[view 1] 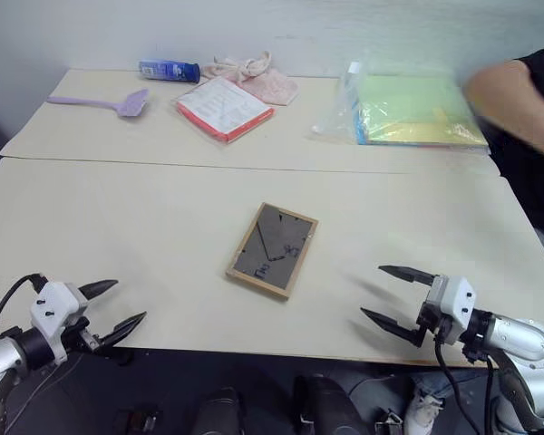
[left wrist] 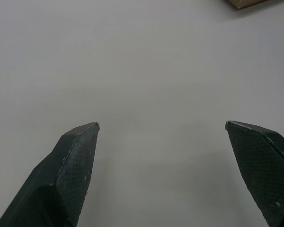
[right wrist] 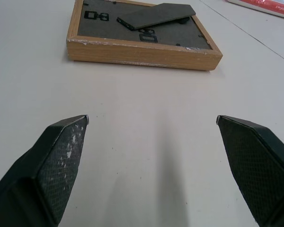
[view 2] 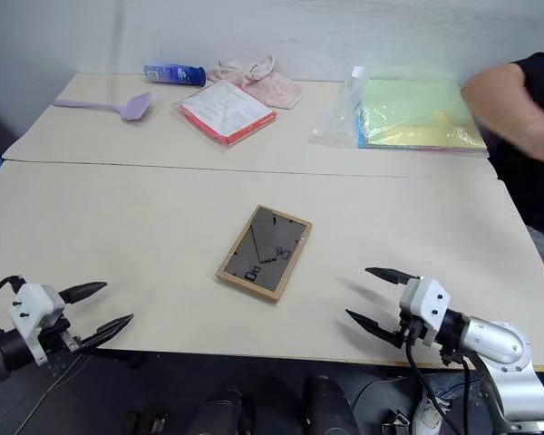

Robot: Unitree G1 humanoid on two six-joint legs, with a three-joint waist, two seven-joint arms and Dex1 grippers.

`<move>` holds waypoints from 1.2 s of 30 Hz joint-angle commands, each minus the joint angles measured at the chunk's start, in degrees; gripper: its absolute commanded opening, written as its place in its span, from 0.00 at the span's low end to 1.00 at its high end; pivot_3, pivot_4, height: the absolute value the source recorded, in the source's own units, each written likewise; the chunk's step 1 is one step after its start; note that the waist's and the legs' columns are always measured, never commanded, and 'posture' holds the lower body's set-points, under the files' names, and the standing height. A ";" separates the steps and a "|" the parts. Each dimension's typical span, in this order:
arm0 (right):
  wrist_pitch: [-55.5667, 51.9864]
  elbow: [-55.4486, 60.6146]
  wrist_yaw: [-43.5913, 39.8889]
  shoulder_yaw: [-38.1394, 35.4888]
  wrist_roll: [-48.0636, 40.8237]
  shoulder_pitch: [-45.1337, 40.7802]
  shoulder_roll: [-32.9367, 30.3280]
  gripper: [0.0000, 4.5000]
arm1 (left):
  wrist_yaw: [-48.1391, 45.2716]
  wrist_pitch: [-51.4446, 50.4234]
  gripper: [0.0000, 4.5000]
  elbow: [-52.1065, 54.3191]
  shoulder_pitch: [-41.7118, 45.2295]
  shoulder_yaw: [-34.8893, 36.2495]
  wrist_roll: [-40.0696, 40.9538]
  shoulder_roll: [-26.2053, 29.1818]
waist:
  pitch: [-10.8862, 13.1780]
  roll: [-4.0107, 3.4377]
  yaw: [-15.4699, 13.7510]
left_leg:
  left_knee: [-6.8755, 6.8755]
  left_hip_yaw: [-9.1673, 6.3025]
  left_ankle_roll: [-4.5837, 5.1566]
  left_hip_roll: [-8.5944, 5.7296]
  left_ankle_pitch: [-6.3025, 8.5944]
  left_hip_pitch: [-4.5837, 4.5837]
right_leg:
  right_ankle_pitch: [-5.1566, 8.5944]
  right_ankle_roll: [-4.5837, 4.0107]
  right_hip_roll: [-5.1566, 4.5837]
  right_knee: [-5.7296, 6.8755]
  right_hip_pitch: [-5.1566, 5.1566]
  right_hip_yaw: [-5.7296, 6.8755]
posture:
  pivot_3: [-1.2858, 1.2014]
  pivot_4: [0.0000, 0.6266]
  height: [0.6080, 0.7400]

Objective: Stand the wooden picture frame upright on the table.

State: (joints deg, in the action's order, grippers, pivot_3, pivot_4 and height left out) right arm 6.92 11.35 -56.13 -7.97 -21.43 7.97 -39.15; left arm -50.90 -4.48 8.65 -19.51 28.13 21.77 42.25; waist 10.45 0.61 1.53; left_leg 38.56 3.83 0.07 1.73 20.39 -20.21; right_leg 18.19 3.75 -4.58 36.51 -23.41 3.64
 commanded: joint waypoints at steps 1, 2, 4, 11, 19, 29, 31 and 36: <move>-0.12 1.37 0.29 0.24 0.17 -0.30 0.28 0.99 | -0.73 -2.54 1.00 2.72 0.48 0.36 2.30 0.89 | 0.00 0.00 0.00 | 0.00 0.00 0.00 0.00 0.00 0.00 | 0.00 0.00 0.00 0.00 0.00 0.00 | 0.52 0.24 1.00; -0.73 1.25 0.34 0.74 0.02 -0.52 0.44 0.99 | -0.85 -4.03 1.00 3.70 1.35 -0.31 3.13 1.16 | 0.00 0.00 0.01 | 0.01 0.00 0.00 0.00 0.00 0.00 | 0.00 0.00 0.00 0.00 0.00 0.00 | 0.52 0.24 1.00; -2.06 1.21 0.63 1.49 -0.72 -1.11 1.06 0.91 | -1.18 -7.23 1.00 5.33 3.70 -2.14 4.51 1.72 | -0.01 0.01 -0.07 | 0.02 0.00 0.00 0.00 -0.01 0.00 | 0.00 0.00 0.00 0.03 0.00 0.00 | 0.52 0.24 1.00; -4.91 -1.08 5.48 9.63 7.17 -7.81 5.12 0.41 | 5.53 -12.58 0.61 1.38 26.36 -19.14 -3.89 -1.37 | -0.03 0.02 -0.36 | 0.16 0.00 -0.04 -0.05 -0.05 -0.03 | -0.02 0.03 0.02 0.15 -0.02 0.02 | 0.52 0.24 1.00; -4.08 -9.20 10.05 15.19 13.70 -17.03 11.24 0.00 | 6.74 -10.68 0.20 -10.40 39.12 -31.42 -12.33 -7.64 | -0.03 0.04 0.19 | 0.45 0.18 -0.05 0.00 -0.06 -0.15 | -0.04 0.07 0.17 0.51 -0.12 0.01 | 0.52 0.24 1.00; -2.23 -18.55 9.81 16.33 15.32 -27.53 14.36 0.00 | 1.79 -14.19 0.20 -1.06 32.28 -32.14 -7.43 -8.21 | -0.03 0.03 -0.03 | 0.51 0.13 -0.03 0.00 -0.05 -0.18 | -0.04 0.07 0.10 0.52 -0.12 -0.01 | 0.52 0.24 1.00; -2.25 -19.32 9.22 16.27 15.26 -28.25 14.04 0.00 | 2.63 -14.69 0.20 0.31 30.72 -31.18 -6.79 -8.44 | -0.03 0.03 -0.02 | 0.52 0.11 -0.02 0.00 -0.05 -0.18 | -0.04 0.07 0.09 0.52 -0.11 -0.01 | 0.52 0.24 1.00; -3.13 -18.19 7.19 15.09 14.86 -27.85 11.35 0.00 | 6.35 -19.65 0.20 1.44 28.57 -28.61 -7.86 -6.66 | -0.03 0.03 0.02 | 0.53 0.11 -0.02 0.00 -0.05 -0.18 | -0.04 0.07 0.10 0.53 -0.11 -0.02 | 0.52 0.24 1.00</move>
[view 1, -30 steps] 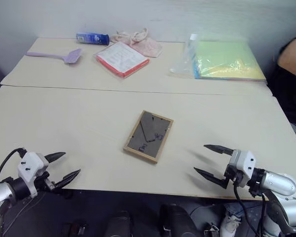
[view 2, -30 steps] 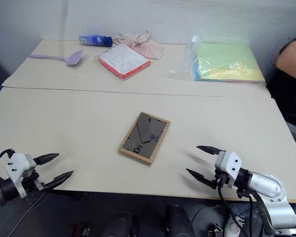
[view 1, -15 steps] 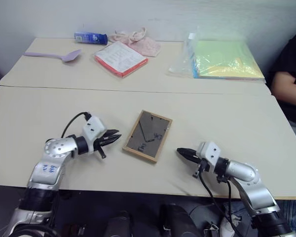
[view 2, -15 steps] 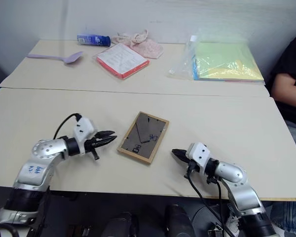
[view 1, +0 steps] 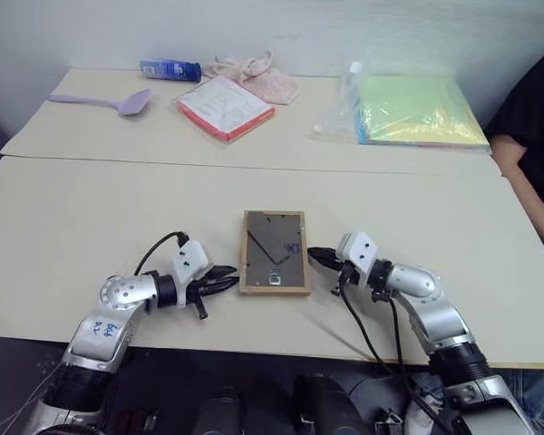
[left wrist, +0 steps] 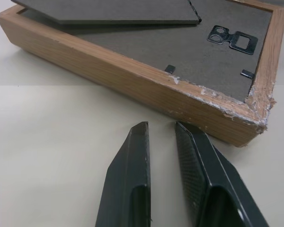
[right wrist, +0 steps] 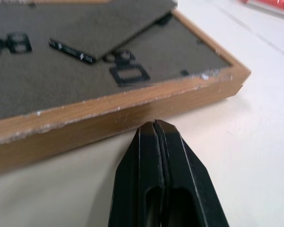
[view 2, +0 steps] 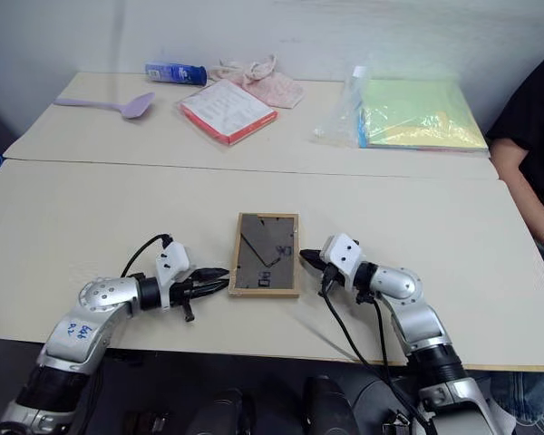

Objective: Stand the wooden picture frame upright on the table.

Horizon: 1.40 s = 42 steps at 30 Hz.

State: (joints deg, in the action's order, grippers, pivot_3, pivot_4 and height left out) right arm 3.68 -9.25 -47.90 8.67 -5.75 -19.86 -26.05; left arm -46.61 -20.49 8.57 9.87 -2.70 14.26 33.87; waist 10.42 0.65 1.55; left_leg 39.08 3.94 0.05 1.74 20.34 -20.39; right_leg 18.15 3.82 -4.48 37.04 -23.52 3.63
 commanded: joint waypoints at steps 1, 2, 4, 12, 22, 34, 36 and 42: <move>-0.29 3.42 -1.42 -1.87 -1.12 0.36 -2.49 0.00 | 2.46 -6.18 0.20 1.75 -0.90 3.02 0.36 2.23 | 0.00 0.00 0.00 | 0.00 0.00 0.00 0.01 0.00 0.00 | 0.00 0.00 0.00 -0.01 0.00 0.00 | 0.52 0.24 1.00; -1.04 4.73 -2.01 -2.09 -1.56 0.81 -3.36 0.00 | 3.02 -9.84 0.24 2.38 -0.78 4.51 2.31 2.37 | 0.00 0.00 0.04 | 0.00 0.00 0.00 0.01 0.00 0.00 | 0.00 0.00 0.00 0.00 0.01 0.00 | 0.52 0.24 1.00; -3.08 8.85 -3.84 -2.32 -2.53 2.34 -5.87 0.00 | 2.76 -26.41 0.32 5.82 0.57 9.43 13.11 2.98 | 0.00 0.00 0.05 | -0.01 0.00 0.00 0.01 0.00 0.01 | 0.00 0.00 0.00 0.02 0.00 -0.01 | 0.52 0.24 1.00; -11.11 18.39 -4.90 0.14 -2.49 4.47 -8.45 0.00 | 10.42 -72.00 0.85 -2.34 18.01 13.80 31.48 0.91 | 0.00 0.02 -0.23 | 0.03 -0.15 -0.01 -0.07 -0.02 -0.01 | -0.01 0.02 0.02 0.04 0.07 0.03 | 0.52 0.24 1.00; -14.07 19.34 -3.35 3.43 -1.09 2.82 -5.68 0.00 | 25.77 -72.00 0.99 -14.86 26.41 6.91 43.05 -5.41 | -0.03 0.00 -0.91 | 0.06 -0.15 -0.06 -0.10 -0.05 0.00 | -0.01 0.02 0.00 0.02 0.07 0.02 | 0.52 0.24 1.00; -12.97 18.63 -3.88 2.30 -0.91 2.29 -6.04 0.00 | 40.82 -72.00 0.65 -21.39 26.94 16.32 51.16 -11.96 | -0.08 0.02 -1.62 | 0.12 -0.17 -0.06 -0.17 -0.05 0.00 | -0.03 0.06 -0.01 -0.03 0.11 0.05 | 0.52 0.24 1.00; -12.37 18.24 -4.39 1.16 -1.91 2.38 -6.50 0.00 | 41.11 -72.00 0.51 -19.92 26.12 17.83 51.40 -11.94 | -0.08 0.02 -1.48 | 0.12 -0.16 -0.08 -0.16 -0.06 0.00 | -0.03 0.06 0.01 -0.03 0.11 0.05 | 0.52 0.24 1.00; -17.76 18.47 -5.16 -5.28 -13.51 -0.42 -3.62 0.08 | 35.59 -65.14 0.27 -8.76 21.15 17.56 48.29 -10.60 | -0.08 0.02 -0.98 | 0.11 -0.14 -0.18 -0.10 -0.11 0.02 | -0.03 0.06 0.09 -0.03 0.10 0.04 | 0.52 0.24 1.00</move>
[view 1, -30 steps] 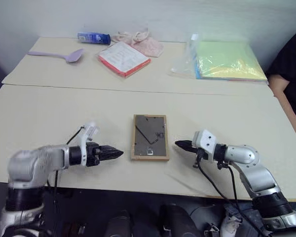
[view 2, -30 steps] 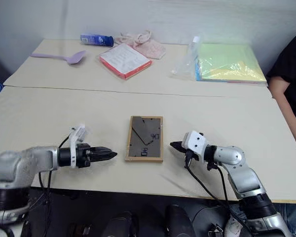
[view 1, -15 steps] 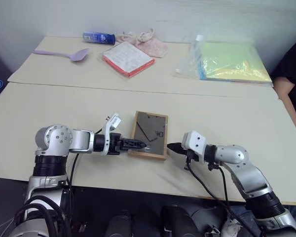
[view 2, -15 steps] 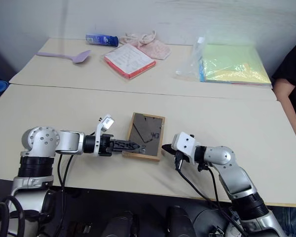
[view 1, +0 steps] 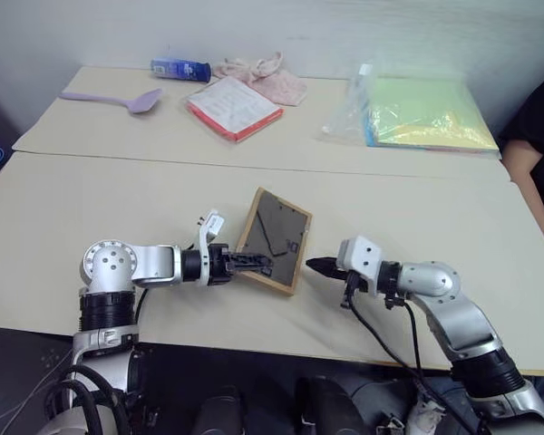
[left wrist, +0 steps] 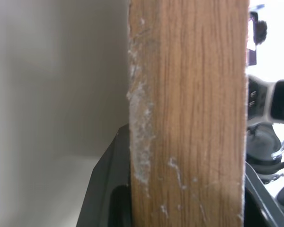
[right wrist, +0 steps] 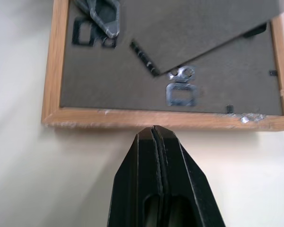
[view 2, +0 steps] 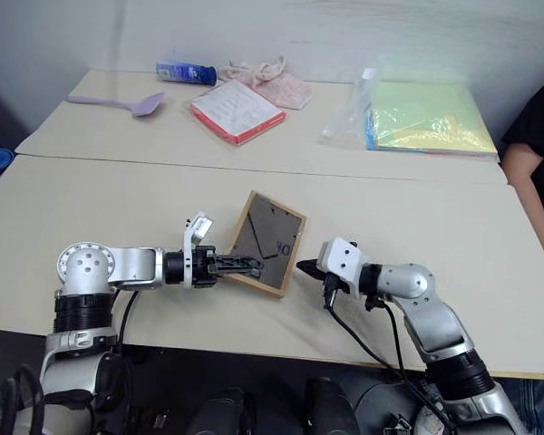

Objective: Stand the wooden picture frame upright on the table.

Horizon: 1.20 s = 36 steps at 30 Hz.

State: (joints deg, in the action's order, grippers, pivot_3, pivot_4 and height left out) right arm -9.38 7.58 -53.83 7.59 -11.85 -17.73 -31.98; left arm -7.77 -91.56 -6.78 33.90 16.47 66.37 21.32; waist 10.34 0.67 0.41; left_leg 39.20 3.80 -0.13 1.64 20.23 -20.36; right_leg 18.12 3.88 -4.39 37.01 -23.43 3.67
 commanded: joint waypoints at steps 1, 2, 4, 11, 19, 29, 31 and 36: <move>-8.18 2.04 1.26 -5.00 -10.08 -3.28 3.22 0.13 | -6.98 10.20 0.27 9.98 -4.38 -4.05 -5.79 3.33 | 0.00 0.00 0.50 | -0.01 0.01 -0.03 0.03 -0.01 0.03 | 0.00 0.00 0.02 -0.01 0.00 -0.01 | 0.52 0.24 1.00; -11.53 2.49 1.17 -5.27 -12.10 -3.93 3.50 0.20 | -10.12 13.65 0.27 12.47 -5.66 -6.05 -7.38 4.42 | 0.00 0.00 0.67 | -0.01 0.01 -0.07 0.06 -0.03 0.03 | 0.00 -0.01 0.04 -0.01 -0.01 -0.03 | 0.52 0.24 1.00; -20.32 3.23 2.76 -5.85 -16.67 -6.09 4.57 0.35 | -14.36 18.48 0.27 15.06 -7.81 -8.30 -9.47 5.50 | 0.00 0.00 0.82 | -0.03 -0.01 -0.13 0.05 -0.06 0.05 | 0.02 -0.05 0.03 -0.07 -0.01 -0.02 | 0.52 0.24 1.00; -26.94 1.55 5.53 -3.49 -18.18 -11.02 7.81 0.90 | -20.69 25.09 0.27 16.76 -10.22 -12.96 -14.29 7.84 | 0.00 0.00 0.90 | -0.07 -0.01 -0.09 0.03 -0.05 0.03 | 0.03 -0.07 -0.01 -0.08 -0.03 -0.04 | 0.52 0.24 1.00; -27.24 7.84 -0.91 -2.81 -24.09 -10.58 8.96 0.98 | -20.44 23.17 0.27 15.07 -9.02 -11.12 -13.72 7.13 | 0.00 0.00 0.68 | -0.09 -0.06 0.03 0.02 -0.01 -0.06 | 0.02 -0.03 -0.05 0.03 -0.06 -0.01 | 0.52 0.24 1.00; -4.09 4.34 -10.01 -5.69 -15.34 -5.71 2.23 0.98 | -14.80 5.27 0.27 5.74 -2.40 2.60 2.23 2.62 | 0.03 0.06 0.99 | -0.10 -0.05 0.12 0.03 0.05 -0.12 | 0.01 -0.01 -0.03 -0.04 -0.09 -0.01 | 0.52 0.24 1.00; 2.44 1.70 -13.25 -8.08 -14.77 -4.73 0.55 0.98 | -13.08 0.33 0.27 2.12 -0.77 3.20 6.01 4.14 | 0.04 0.08 1.03 | -0.10 -0.04 0.11 0.02 0.04 -0.12 | 0.01 -0.01 -0.03 -0.04 -0.09 0.01 | 0.52 0.24 1.00; 24.89 -4.09 -19.17 -10.13 -8.92 -4.31 -2.23 0.98 | -8.62 -0.94 0.27 -5.64 -0.02 -1.86 19.47 10.64 | 0.05 0.08 1.15 | -0.11 -0.03 0.09 0.03 0.03 -0.09 | 0.00 0.00 -0.03 -0.04 -0.08 0.00 | 0.52 0.24 1.00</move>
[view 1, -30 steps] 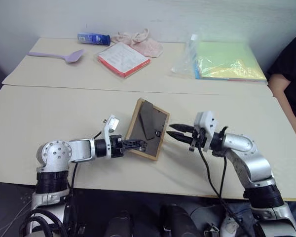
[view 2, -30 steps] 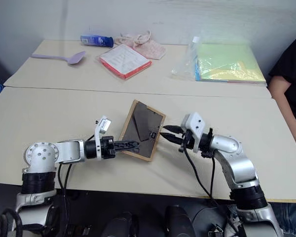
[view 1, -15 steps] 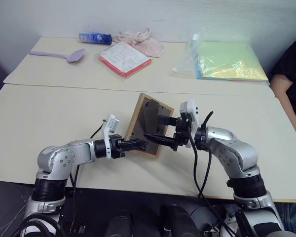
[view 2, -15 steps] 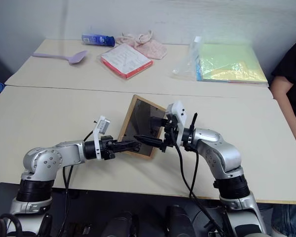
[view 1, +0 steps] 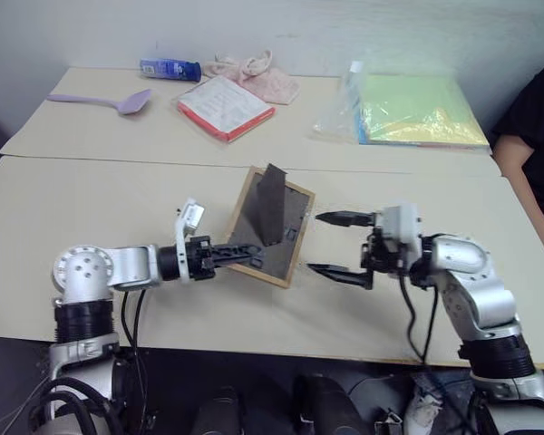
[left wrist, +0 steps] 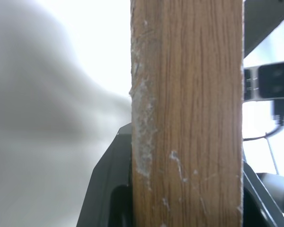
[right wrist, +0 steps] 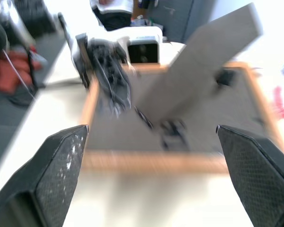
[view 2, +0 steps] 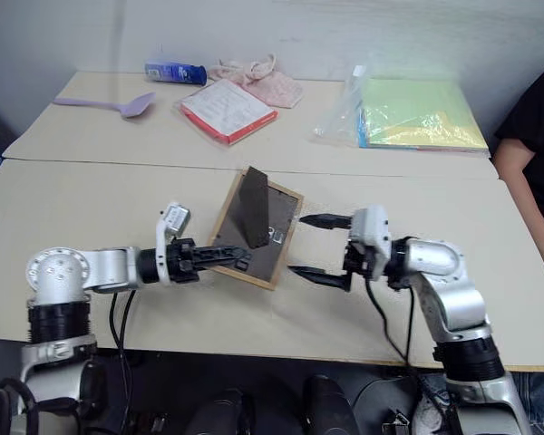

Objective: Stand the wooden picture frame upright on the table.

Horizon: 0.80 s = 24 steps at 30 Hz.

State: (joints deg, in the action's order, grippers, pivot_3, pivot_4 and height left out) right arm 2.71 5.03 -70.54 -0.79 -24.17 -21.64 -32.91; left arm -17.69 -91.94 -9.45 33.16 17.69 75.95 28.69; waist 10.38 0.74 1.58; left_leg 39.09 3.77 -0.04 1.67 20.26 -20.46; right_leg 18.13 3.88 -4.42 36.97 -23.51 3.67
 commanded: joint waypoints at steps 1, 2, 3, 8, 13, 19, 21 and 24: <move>17.71 -3.00 -2.81 -1.52 5.34 -0.77 -1.57 0.98 | 2.13 -0.56 0.27 -4.20 0.87 -4.63 12.70 4.65 | 0.00 0.01 0.00 | 0.00 0.00 -0.02 0.01 -0.01 0.01 | 0.00 0.00 0.00 0.01 0.00 0.00 | 0.52 0.24 1.00; 25.04 -5.98 -0.86 -0.55 10.40 -2.10 -1.47 0.98 | 3.34 -0.56 0.27 -5.78 1.37 -6.01 15.70 5.63 | 0.00 0.01 0.00 | 0.01 -0.02 -0.03 0.01 -0.02 0.03 | 0.00 0.00 0.00 0.00 0.01 0.00 | 0.52 0.24 1.00; 29.44 -7.91 -0.48 0.36 12.10 -3.07 -0.68 0.98 | 4.72 -0.56 0.27 -7.42 2.00 -7.26 18.40 6.36 | 0.00 0.00 0.05 | 0.01 -0.01 -0.04 0.01 -0.02 0.04 | 0.00 0.00 -0.01 0.00 0.01 -0.01 | 0.52 0.24 1.00; 44.82 -16.03 7.46 4.79 23.54 -7.26 3.91 0.98 | 13.11 3.00 0.27 -10.88 3.34 -13.34 32.85 8.41 | 0.01 0.01 0.04 | 0.05 -0.02 -0.09 0.02 -0.04 0.07 | 0.00 0.00 -0.03 -0.02 0.01 -0.03 | 0.52 0.24 1.00; 53.54 -24.51 19.88 7.20 35.72 -10.88 7.52 0.95 | 13.82 4.71 0.27 -9.77 3.76 -17.52 37.05 9.31 | 0.01 0.00 0.16 | 0.05 -0.02 -0.13 0.02 -0.07 0.07 | 0.00 -0.01 -0.02 0.03 0.00 -0.03 | 0.52 0.24 1.00; 56.55 -27.45 31.33 7.28 42.58 -12.16 7.25 0.53 | 11.35 4.52 0.27 -8.85 3.13 -18.61 37.05 11.11 | 0.01 -0.01 0.16 | 0.07 -0.03 -0.12 0.02 -0.08 0.05 | 0.01 -0.02 0.00 0.05 0.01 0.00 | 0.52 0.24 1.00; 56.58 -28.16 33.79 7.30 43.57 -11.71 6.31 0.46 | 10.72 5.03 0.27 -7.27 2.05 -18.26 37.05 11.92 | 0.01 -0.01 0.16 | 0.07 -0.03 -0.12 0.01 -0.08 0.05 | 0.01 -0.02 0.00 0.03 0.01 -0.01 | 0.52 0.24 1.00; 56.04 -28.63 36.18 7.74 43.86 -11.65 5.19 0.45 | 11.66 8.38 0.27 -1.57 -0.81 -15.38 37.05 12.45 | 0.01 -0.01 0.21 | 0.07 -0.03 -0.11 0.02 -0.08 0.05 | 0.01 -0.02 0.00 0.04 0.01 -0.02 | 0.52 0.24 1.00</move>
State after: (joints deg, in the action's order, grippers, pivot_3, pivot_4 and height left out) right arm 60.54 -22.34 -36.70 8.64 21.16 -33.40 -26.47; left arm -5.56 -84.71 -17.07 32.58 -0.70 111.68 39.55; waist 10.40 0.73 1.79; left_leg 39.15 3.74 -0.16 1.70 20.17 -20.41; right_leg 18.14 3.85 -4.42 37.00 -23.50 3.65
